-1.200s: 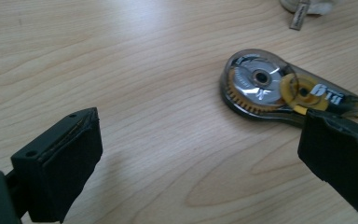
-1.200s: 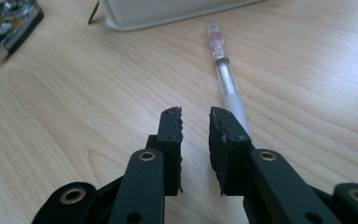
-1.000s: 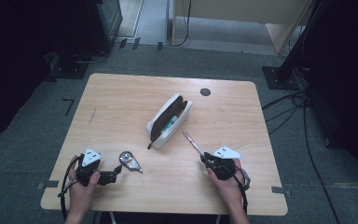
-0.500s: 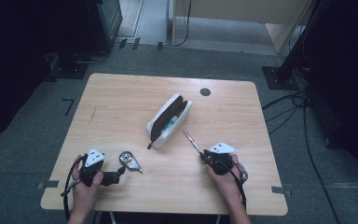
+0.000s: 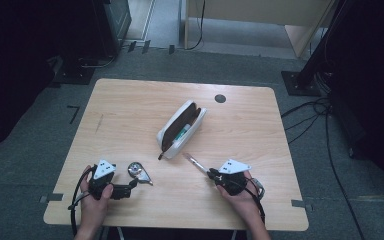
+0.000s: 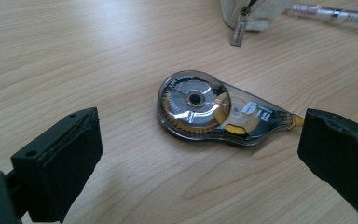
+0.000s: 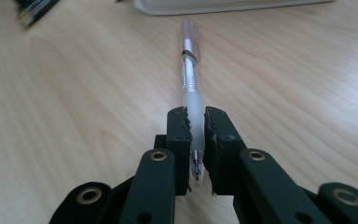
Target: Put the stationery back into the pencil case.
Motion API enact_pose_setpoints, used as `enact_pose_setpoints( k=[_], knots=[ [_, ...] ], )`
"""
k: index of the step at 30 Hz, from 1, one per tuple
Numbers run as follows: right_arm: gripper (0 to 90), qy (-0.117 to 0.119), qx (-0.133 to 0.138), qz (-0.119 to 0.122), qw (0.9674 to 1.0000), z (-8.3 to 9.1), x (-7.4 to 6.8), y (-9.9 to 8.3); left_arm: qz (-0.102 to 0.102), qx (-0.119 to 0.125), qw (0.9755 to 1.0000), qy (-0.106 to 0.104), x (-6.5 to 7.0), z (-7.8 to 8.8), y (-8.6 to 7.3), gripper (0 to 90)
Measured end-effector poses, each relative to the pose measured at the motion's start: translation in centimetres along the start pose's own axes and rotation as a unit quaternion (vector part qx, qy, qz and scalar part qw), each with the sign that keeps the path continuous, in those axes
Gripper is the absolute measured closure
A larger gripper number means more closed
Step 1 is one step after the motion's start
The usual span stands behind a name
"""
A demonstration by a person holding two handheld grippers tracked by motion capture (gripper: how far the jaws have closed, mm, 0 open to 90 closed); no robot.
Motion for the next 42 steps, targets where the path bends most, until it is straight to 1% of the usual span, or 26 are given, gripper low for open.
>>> enact_pose_setpoints(
  k=[4, 8, 9, 10, 11, 14, 16, 17, 19, 22, 23, 26, 27, 30, 32, 33, 35, 38, 40, 42],
  knots=[
    [81.3, 0.033, -0.019, 0.026, 0.9989, -0.9, -0.9, 0.0, -0.005, 0.000, 1.0000, -0.007, 0.4, -0.1, 0.1, 0.0],
    [81.2, 0.045, -0.027, 0.030, 0.9982, -1.8, -2.0, 0.1, -0.009, 0.002, 0.9998, -0.015, 1.0, -0.1, 0.2, 0.0],
    [81.3, 0.049, -0.029, 0.035, 0.9978, -2.0, -2.2, 0.1, -0.009, 0.002, 0.9998, -0.017, 1.2, -0.2, 0.2, 0.0],
    [81.3, 0.050, -0.030, 0.039, 0.9975, -2.1, -2.5, 0.1, -0.014, 0.002, 0.9997, -0.019, 1.3, -0.2, 0.3, 0.0],
    [81.3, 0.051, -0.031, 0.043, 0.9973, -2.2, -2.6, 0.1, -0.014, 0.001, 0.9997, -0.022, 1.4, -0.2, 0.3, 0.0],
    [81.3, 0.074, -0.030, 0.046, 0.9957, -2.1, -2.6, 0.1, -0.020, 0.003, 0.9993, -0.032, 1.8, -0.3, 0.4, 0.0],
    [81.2, 0.083, -0.035, 0.055, 0.9944, -2.1, -2.7, 0.1, -0.017, 0.007, 0.9984, -0.053, 2.1, -0.4, 0.5, 0.0],
    [81.3, 0.091, -0.037, 0.061, 0.9933, -2.1, -2.8, 0.1, -0.018, 0.009, 0.9978, -0.063, 2.3, -0.4, 0.6, 0.0],
    [81.2, 0.105, -0.041, 0.070, 0.9911, -2.2, -3.0, 0.1, -0.024, 0.013, 0.9971, -0.071, 2.8, -0.4, 0.8, 0.0],
    [81.2, 0.131, -0.045, 0.082, 0.9870, -2.2, -3.3, 0.0, -0.034, 0.015, 0.9960, -0.082, 3.4, -0.5, 1.0, 0.0],
    [81.2, 0.136, -0.045, 0.086, 0.9859, -2.3, -3.4, 0.0, -0.037, 0.017, 0.9953, -0.087, 3.7, -0.5, 1.0, 0.0],
    [81.1, 0.147, -0.053, 0.099, 0.9828, -2.4, -3.6, 0.1, -0.047, 0.017, 0.9942, -0.096, 4.3, -0.5, 1.2, 0.0],
    [81.0, 0.146, -0.053, 0.102, 0.9826, -2.5, -3.5, 0.1, -0.049, 0.016, 0.9938, -0.098, 4.6, -0.6, 1.2, 0.0],
    [78.5, 0.146, -0.048, 0.094, 0.9837, -2.5, -3.2, 0.1, -0.057, 0.012, 0.9929, -0.104, 5.2, -0.9, 1.4, 0.0],
    [71.4, 0.134, -0.045, 0.091, 0.9858, -2.5, -3.0, 0.1, -0.064, 0.008, 0.9921, -0.108, 5.7, -1.1, 1.5, 0.0],
    [69.6, 0.132, -0.044, 0.090, 0.9861, -2.5, -3.0, 0.1, -0.068, 0.006, 0.9918, -0.108, 5.9, -1.2, 1.5, 0.0],
    [64.1, 0.119, -0.038, 0.093, 0.9878, -2.4, -2.9, 0.1, -0.076, 0.005, 0.9909, -0.111, 6.5, -1.3, 1.6, 0.0],
    [62.0, 0.097, -0.023, 0.088, 0.9911, -2.0, -2.6, 0.3, -0.085, 0.004, 0.9897, -0.115, 7.2, -1.6, 1.8, 0.0],
    [63.1, 0.084, -0.015, 0.082, 0.9930, -1.7, -2.3, 0.4, -0.091, 0.003, 0.9888, -0.118, 7.7, -1.8, 2.0, 0.0],
    [62.4, 0.078, -0.023, 0.076, 0.9937, -1.6, -2.2, 0.3, -0.093, 0.002, 0.9883, -0.120, 8.0, -1.9, 2.2, 0.0]
  ],
)
Point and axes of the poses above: each handheld gripper's, and its own axes: z roughly backward along the jaws, y roughly out of its top, x roughly to its right, the point moved 1 cm from there along -z, roughly forward along the jaws, and after that the axes turned 15 degrees about y, right-handed, at the moved point
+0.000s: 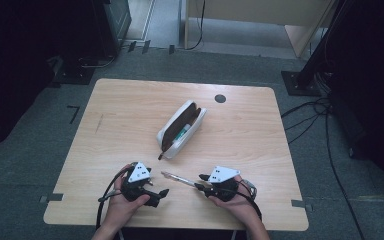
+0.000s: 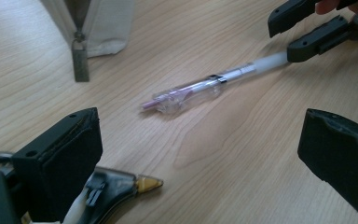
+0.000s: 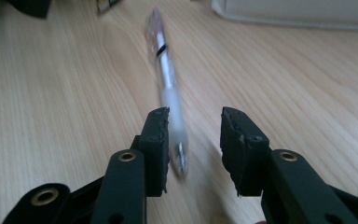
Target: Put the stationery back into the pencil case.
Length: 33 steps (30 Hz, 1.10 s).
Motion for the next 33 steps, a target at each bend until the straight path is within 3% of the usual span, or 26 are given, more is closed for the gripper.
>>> enact_pose_setpoints(
  k=[4, 7, 14, 20, 24, 28, 33],
  knots=[
    [61.0, 0.003, -0.017, -0.002, 0.9999, 0.1, -0.2, -0.4, 0.003, -0.002, 1.0000, 0.004, 0.2, -0.5, 0.3, 1.1],
    [62.3, 0.008, -0.014, -0.008, 0.9998, 0.2, -0.3, -0.7, -0.001, -0.002, 0.9999, 0.013, 0.4, -0.7, 0.5, 14.0],
    [80.4, 0.021, -0.018, -0.006, 0.9996, 0.3, -0.1, -0.8, -0.009, -0.006, 0.9999, 0.009, 0.8, -1.4, 0.9, 13.9],
    [72.9, -0.007, -0.014, -0.007, 0.9999, 0.5, 0.1, -0.7, -0.027, -0.014, 0.9995, 0.013, 1.4, -2.3, 1.3, 15.0],
    [65.2, 0.008, -0.005, -0.015, 0.9998, 0.7, 0.0, -0.8, -0.037, -0.021, 0.9989, 0.017, 1.5, -2.9, 1.3, 15.8],
    [63.3, 0.006, -0.013, -0.011, 0.9998, 0.3, 0.0, -0.9, -0.038, -0.025, 0.9988, 0.018, 1.6, -3.2, 1.3, 23.9],
    [62.6, -0.020, -0.011, -0.015, 0.9996, 0.3, 0.3, -0.7, -0.046, -0.034, 0.9983, 0.013, 1.8, -3.3, 1.4, 29.9]
  ],
)
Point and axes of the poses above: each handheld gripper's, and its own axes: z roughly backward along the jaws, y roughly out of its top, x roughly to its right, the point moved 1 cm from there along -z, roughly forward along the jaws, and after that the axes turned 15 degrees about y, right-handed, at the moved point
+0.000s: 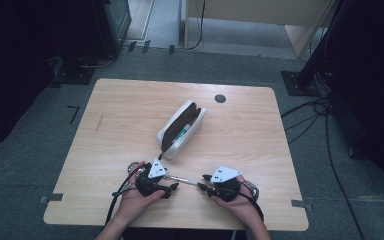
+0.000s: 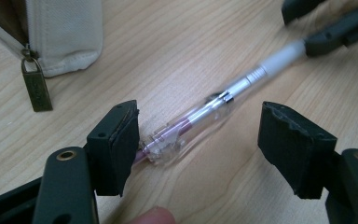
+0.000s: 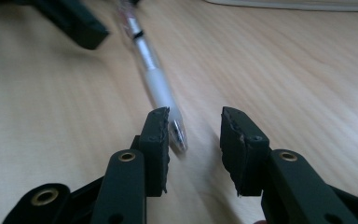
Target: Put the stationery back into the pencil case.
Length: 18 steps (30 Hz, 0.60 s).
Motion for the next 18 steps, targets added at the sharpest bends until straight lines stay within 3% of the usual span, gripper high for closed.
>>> enact_pose_setpoints(
  k=[6, 8, 14, 18],
  knots=[
    [60.6, -0.063, 0.008, -0.022, 0.9977, 0.4, 0.7, -0.2, -0.011, -0.002, 0.9998, -0.018, 0.3, 0.2, -0.1, 35.8],
    [59.0, -0.079, 0.011, -0.031, 0.9964, 0.5, 0.9, -0.3, -0.013, -0.001, 0.9998, -0.013, 0.4, 0.3, -0.1, 38.4],
    [57.3, -0.090, 0.021, -0.049, 0.9945, 0.9, 1.2, -0.7, -0.021, 0.000, 0.9997, 0.010, 0.8, 0.3, -0.1, 45.6],
    [56.8, -0.093, 0.037, -0.061, 0.9931, 1.6, 1.5, -1.0, -0.027, 0.002, 0.9996, 0.003, 0.9, 0.5, -0.2, 57.7]
  ],
)
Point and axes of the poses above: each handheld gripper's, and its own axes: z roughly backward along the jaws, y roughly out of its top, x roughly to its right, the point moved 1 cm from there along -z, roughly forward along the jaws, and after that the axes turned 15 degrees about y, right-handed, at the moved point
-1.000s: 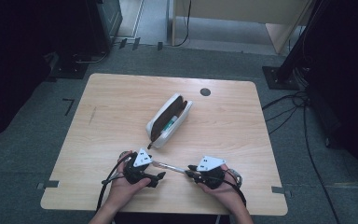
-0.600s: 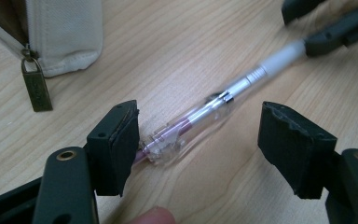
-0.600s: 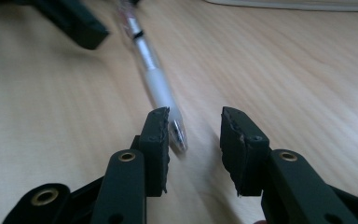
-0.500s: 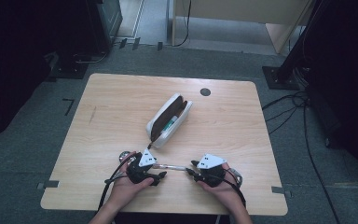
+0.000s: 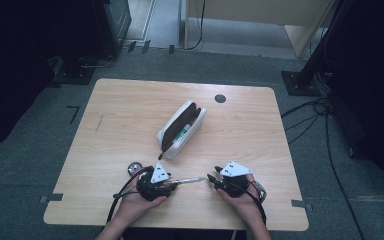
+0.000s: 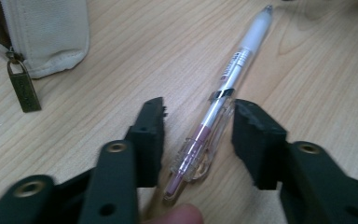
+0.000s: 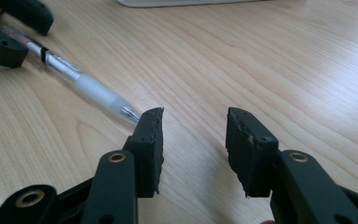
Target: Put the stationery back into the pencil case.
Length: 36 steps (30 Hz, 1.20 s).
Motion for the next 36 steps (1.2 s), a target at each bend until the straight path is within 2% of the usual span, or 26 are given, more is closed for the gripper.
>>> enact_pose_setpoints(
  k=[4, 8, 12, 14, 16, 21, 23, 26, 27, 29, 32, 36],
  knots=[
    [56.4, -0.007, 0.008, -0.012, 0.9999, 0.8, 0.5, -0.3, 0.000, 0.000, 0.9999, -0.014, 0.0, 0.1, 0.0, 68.7],
    [55.3, -0.017, 0.010, -0.021, 0.9996, 1.7, 1.0, -0.8, 0.007, 0.001, 0.9994, -0.033, 0.0, 0.3, -0.1, 72.7],
    [53.2, -0.030, 0.013, -0.032, 0.9990, 2.6, 1.6, -1.6, 0.014, 0.010, 0.9992, -0.037, -0.1, 0.6, -0.2, 75.5],
    [51.4, -0.035, 0.013, -0.041, 0.9985, 3.1, 1.9, -1.9, 0.020, 0.017, 0.9990, -0.037, -0.2, 0.8, -0.2, 79.8],
    [50.6, -0.040, 0.015, -0.047, 0.9980, 3.5, 2.0, -2.2, 0.020, 0.015, 0.9989, -0.040, -0.3, 0.8, -0.3, 82.1],
    [50.4, -0.049, 0.016, -0.055, 0.9971, 4.4, 2.3, -2.9, 0.012, 0.010, 0.9983, -0.055, -0.1, 0.7, -0.3, 79.0],
    [50.3, -0.051, 0.018, -0.056, 0.9969, 4.6, 2.4, -3.1, 0.015, 0.008, 0.9976, -0.067, 0.1, 0.6, -0.2, 75.3],
    [50.1, -0.056, 0.019, -0.059, 0.9965, 5.0, 2.4, -3.4, 0.011, 0.006, 0.9972, -0.074, 0.3, 0.5, -0.2, 68.8],
    [50.1, -0.058, 0.019, -0.061, 0.9963, 5.2, 2.5, -3.5, 0.006, -0.001, 0.9975, -0.071, 0.4, 0.3, -0.2, 65.7],
    [49.9, -0.060, 0.018, -0.064, 0.9960, 5.5, 2.5, -3.8, -0.003, 0.001, 0.9978, -0.066, 0.7, 0.4, -0.2, 63.0],
    [49.3, -0.069, 0.018, -0.067, 0.9952, 6.0, 2.7, -4.1, -0.006, 0.002, 0.9978, -0.066, 0.9, 0.4, -0.2, 60.4],
    [44.7, -0.084, 0.019, -0.080, 0.9930, 6.4, 2.8, -4.4, -0.019, 0.005, 0.9983, -0.054, 1.3, 0.5, -0.2, 65.3]
  ],
)
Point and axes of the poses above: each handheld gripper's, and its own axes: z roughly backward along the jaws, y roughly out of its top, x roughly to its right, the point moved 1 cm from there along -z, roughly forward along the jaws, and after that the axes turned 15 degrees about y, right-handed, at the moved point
